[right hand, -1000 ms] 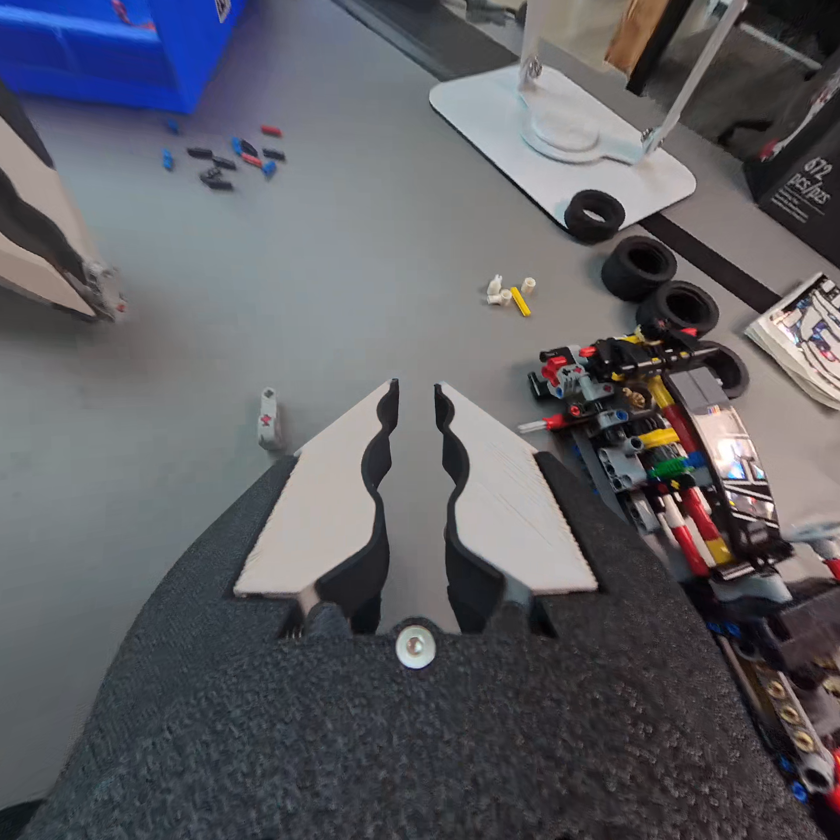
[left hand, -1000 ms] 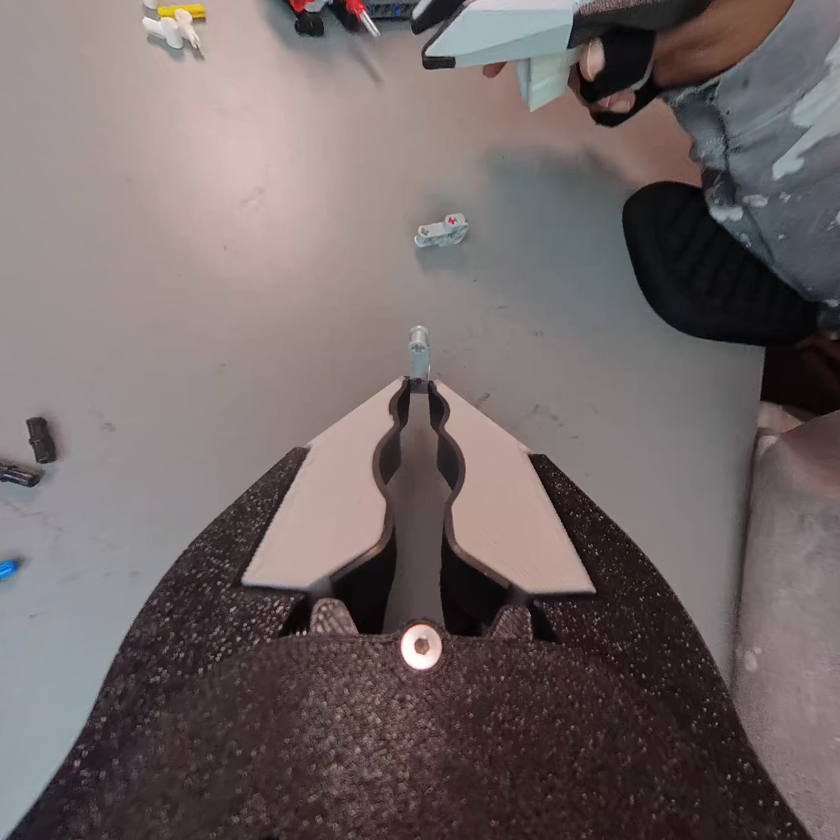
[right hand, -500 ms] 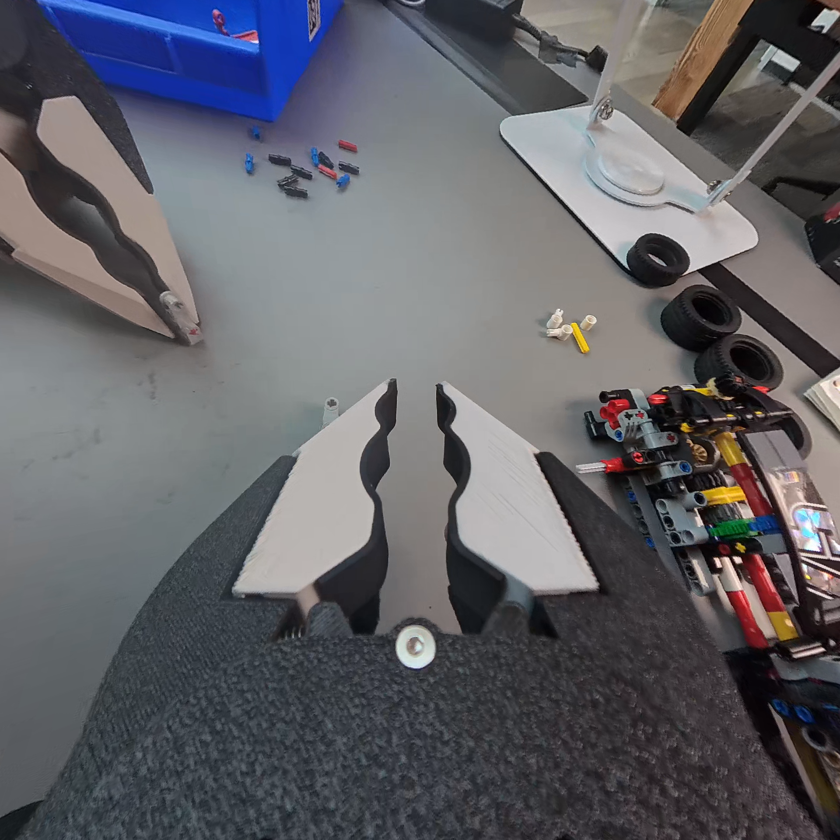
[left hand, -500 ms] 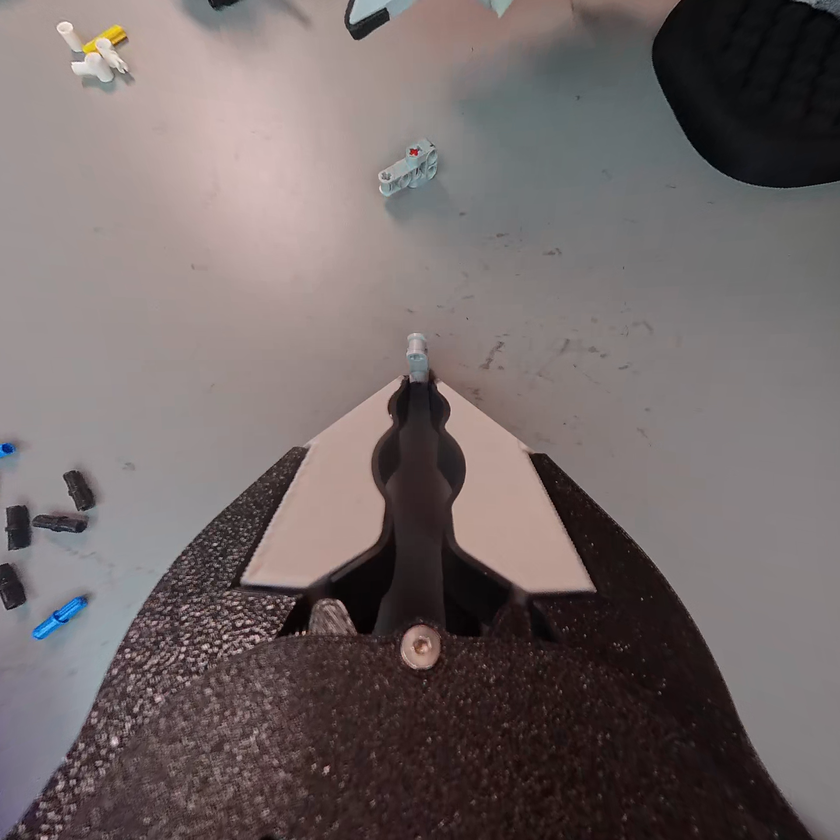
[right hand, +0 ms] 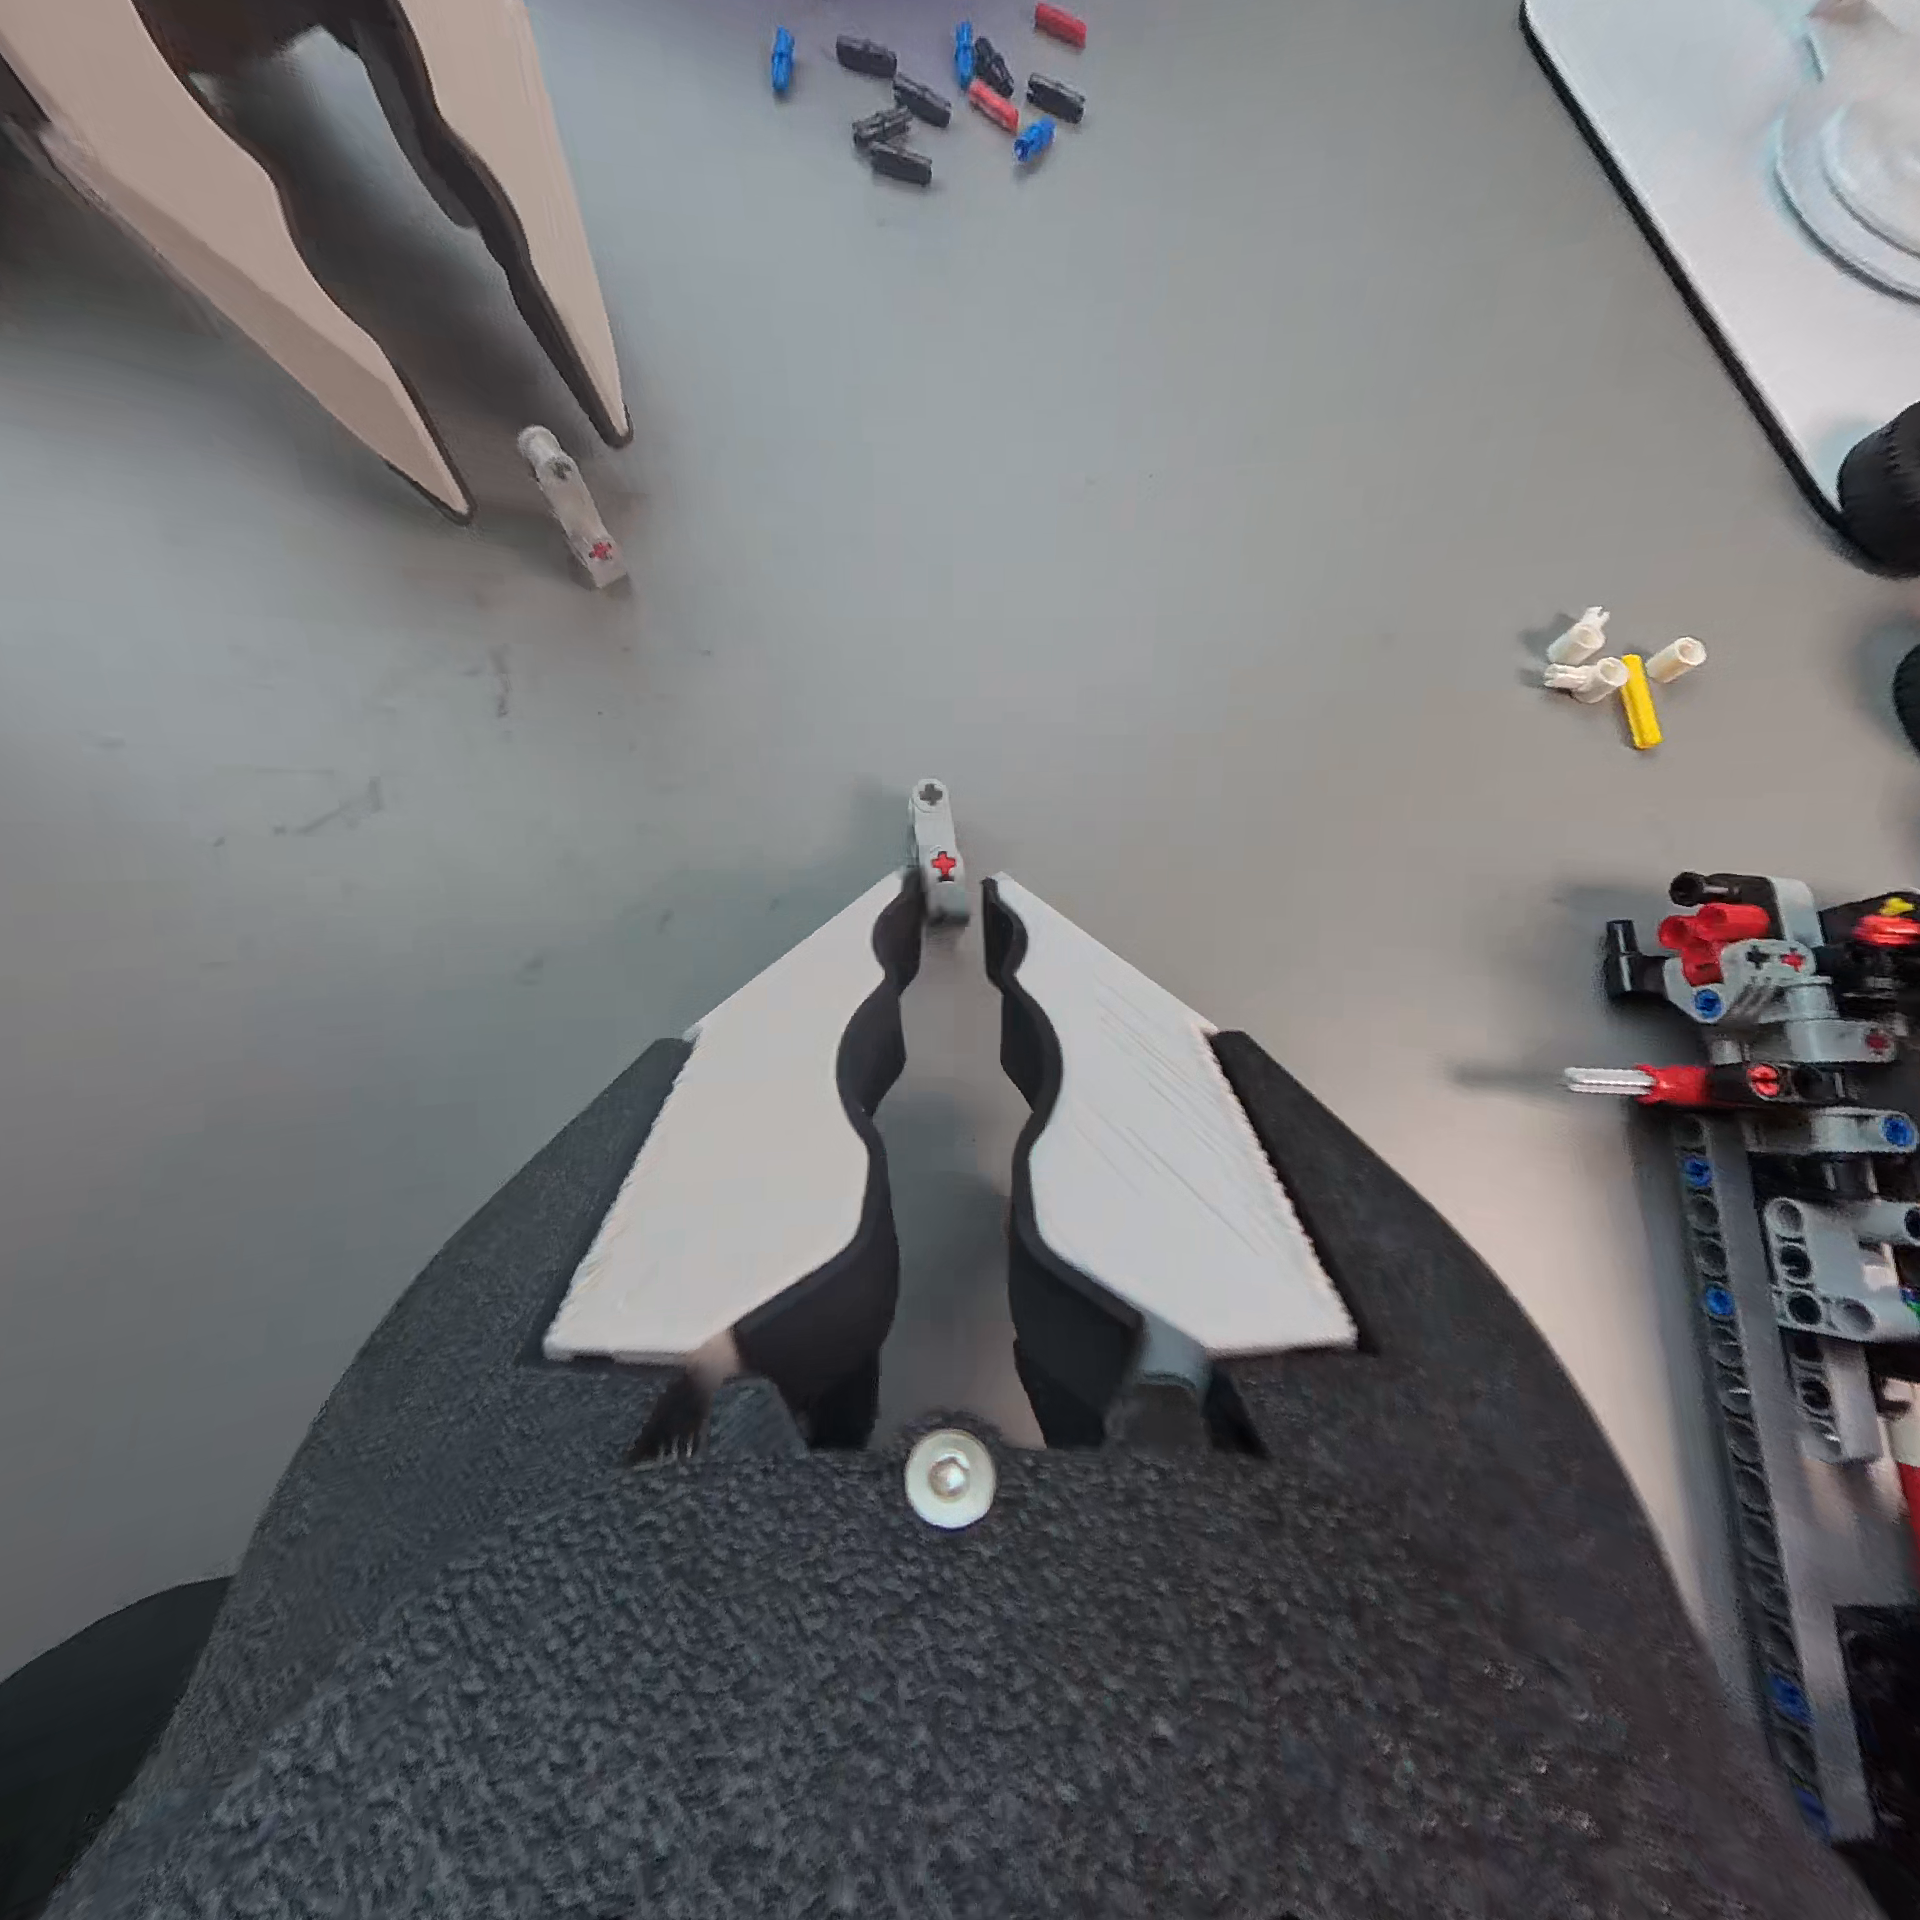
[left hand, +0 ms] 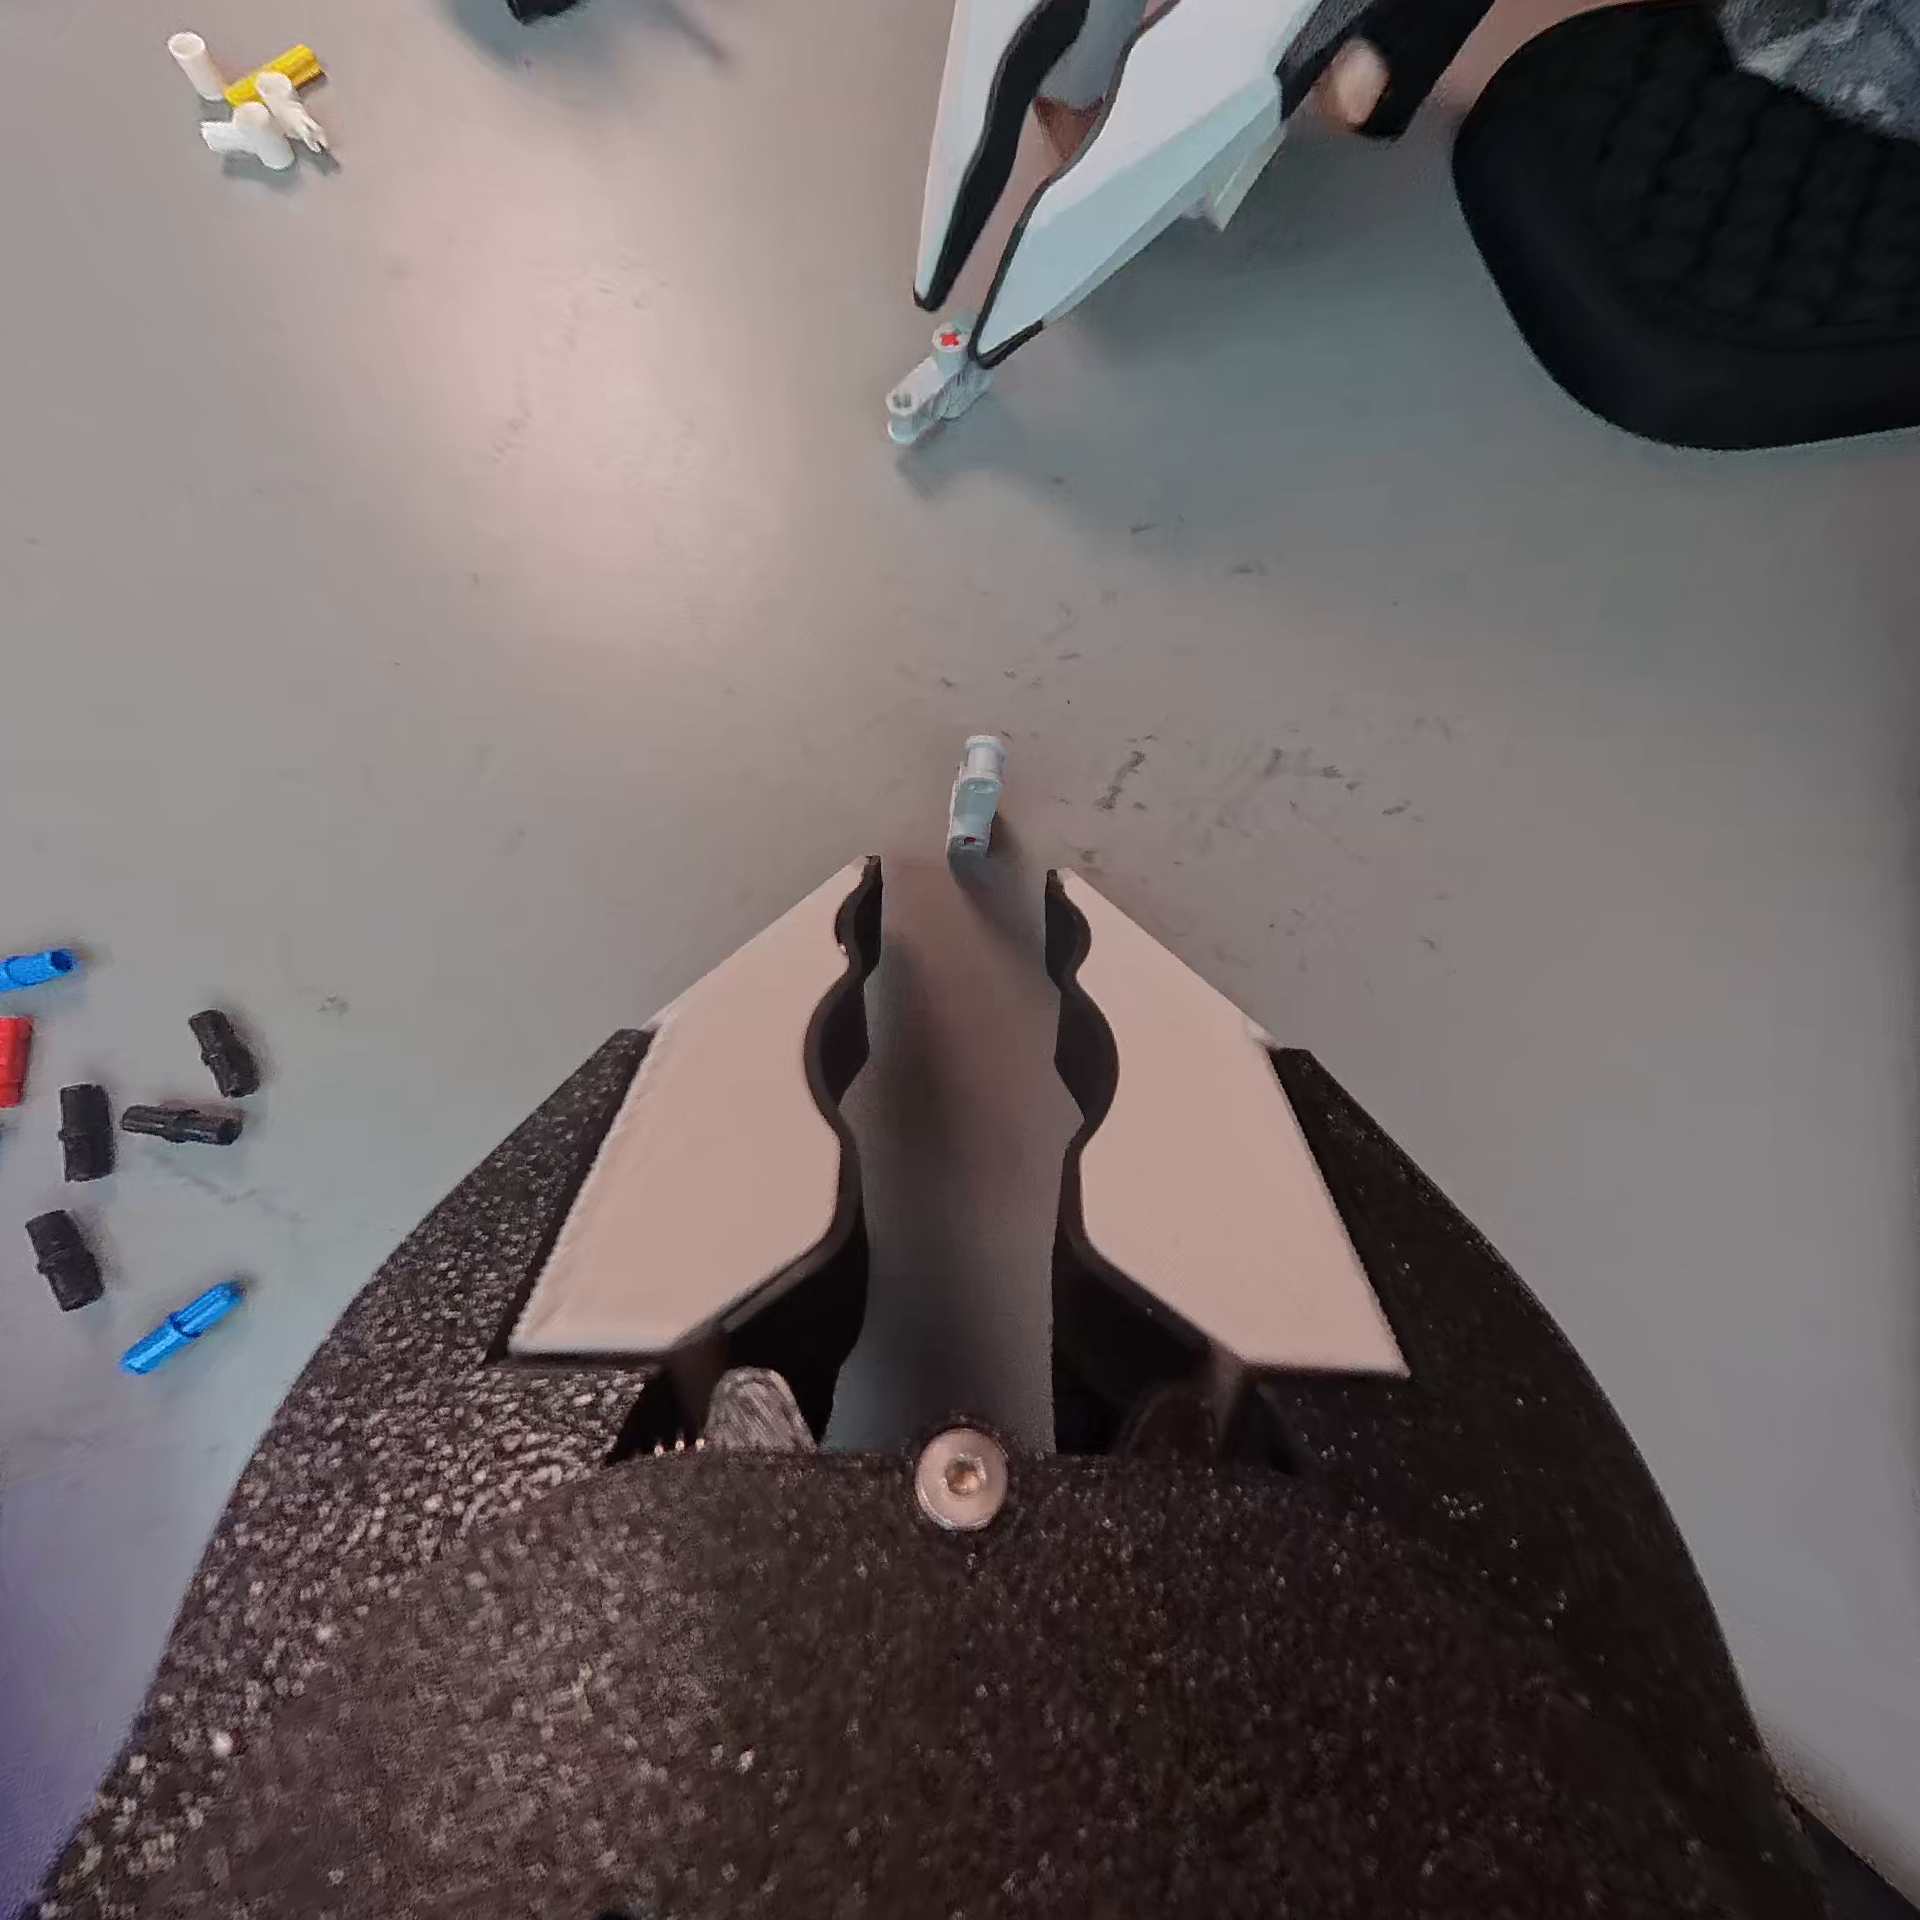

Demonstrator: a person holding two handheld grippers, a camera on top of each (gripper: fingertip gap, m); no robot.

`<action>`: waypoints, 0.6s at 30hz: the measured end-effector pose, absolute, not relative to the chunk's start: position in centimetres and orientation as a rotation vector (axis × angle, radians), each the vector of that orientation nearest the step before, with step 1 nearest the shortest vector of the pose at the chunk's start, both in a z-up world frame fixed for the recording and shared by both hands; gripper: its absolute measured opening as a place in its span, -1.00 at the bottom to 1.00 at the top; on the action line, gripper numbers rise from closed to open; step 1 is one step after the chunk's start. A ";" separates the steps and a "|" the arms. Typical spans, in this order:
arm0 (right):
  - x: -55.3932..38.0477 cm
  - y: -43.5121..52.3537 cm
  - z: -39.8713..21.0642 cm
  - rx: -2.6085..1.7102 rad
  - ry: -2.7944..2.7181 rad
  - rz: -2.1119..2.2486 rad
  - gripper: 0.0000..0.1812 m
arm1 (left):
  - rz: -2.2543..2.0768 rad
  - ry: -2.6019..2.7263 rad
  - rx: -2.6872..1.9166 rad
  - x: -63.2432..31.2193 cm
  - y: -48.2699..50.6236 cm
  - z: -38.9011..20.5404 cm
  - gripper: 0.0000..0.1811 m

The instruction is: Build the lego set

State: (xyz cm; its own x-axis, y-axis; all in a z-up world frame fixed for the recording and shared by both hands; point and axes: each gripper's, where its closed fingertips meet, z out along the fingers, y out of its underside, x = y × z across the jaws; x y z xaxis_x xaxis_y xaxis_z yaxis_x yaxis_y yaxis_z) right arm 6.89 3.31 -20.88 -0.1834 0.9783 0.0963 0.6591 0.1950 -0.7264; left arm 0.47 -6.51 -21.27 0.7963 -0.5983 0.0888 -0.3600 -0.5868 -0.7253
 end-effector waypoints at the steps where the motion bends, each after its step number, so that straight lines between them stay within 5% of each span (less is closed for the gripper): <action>1: 6.8 3.4 -21.0 -1.507 -1.925 0.709 -0.93 | -0.460 0.682 -2.235 0.5 -6.5 -20.7 -0.67; 10: 5.4 -3.5 -10.1 -0.966 -1.635 1.357 -0.94 | -0.926 0.436 -1.847 3.3 -5.9 -12.5 -0.68; 18: 5.1 -6.1 -9.8 -0.843 -1.652 1.378 -0.94 | -0.874 0.509 -1.705 5.0 -6.4 -10.0 -0.86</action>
State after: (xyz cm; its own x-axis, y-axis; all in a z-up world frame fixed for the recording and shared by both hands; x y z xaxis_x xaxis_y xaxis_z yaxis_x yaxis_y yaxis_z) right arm 5.06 -6.14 -9.76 -0.4515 0.8771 0.1640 -0.0041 0.1817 -0.9833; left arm 5.01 -6.42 -10.02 0.6356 -0.7131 0.2959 0.0950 -0.3080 -0.9466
